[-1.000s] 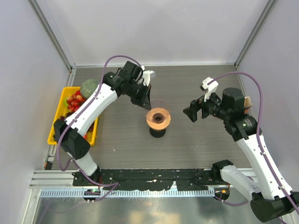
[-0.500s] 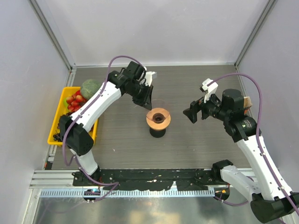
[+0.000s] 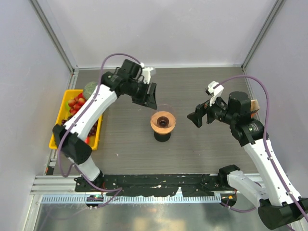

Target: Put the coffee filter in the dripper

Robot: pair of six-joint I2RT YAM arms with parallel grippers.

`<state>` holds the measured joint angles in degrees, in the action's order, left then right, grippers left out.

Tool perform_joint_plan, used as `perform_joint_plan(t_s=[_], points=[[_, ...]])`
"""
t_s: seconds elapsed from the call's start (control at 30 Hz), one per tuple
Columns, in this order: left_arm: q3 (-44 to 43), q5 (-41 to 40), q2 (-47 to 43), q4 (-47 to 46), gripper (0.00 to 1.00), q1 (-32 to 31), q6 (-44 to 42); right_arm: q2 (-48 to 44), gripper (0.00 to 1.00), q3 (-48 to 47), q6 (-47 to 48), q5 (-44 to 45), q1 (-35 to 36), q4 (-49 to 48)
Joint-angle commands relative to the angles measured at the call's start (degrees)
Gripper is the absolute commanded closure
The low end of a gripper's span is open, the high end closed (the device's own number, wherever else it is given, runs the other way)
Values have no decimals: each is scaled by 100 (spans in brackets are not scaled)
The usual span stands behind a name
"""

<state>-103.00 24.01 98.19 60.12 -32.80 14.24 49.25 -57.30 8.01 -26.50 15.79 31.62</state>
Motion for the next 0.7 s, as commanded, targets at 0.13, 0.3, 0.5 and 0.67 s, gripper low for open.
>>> perform_joint_plan(t_s=[0.13,0.3,0.5,0.67], points=[[1351,893,-1715,-1536,48,748,88,575,3,-255,-493,-671,12,-700],[2256,1606,-1926,-2257,47,748,193,1270,13,-370,-1099,-1173,20,-999],[3030,2835,-2233,-3293,52,897,359,1552,23,-335,-1284,-1507,20,-1245],[3462,3382,-2314,-4113,60,951,957,1323,35,-71,-1600,-1674,20,-1746]])
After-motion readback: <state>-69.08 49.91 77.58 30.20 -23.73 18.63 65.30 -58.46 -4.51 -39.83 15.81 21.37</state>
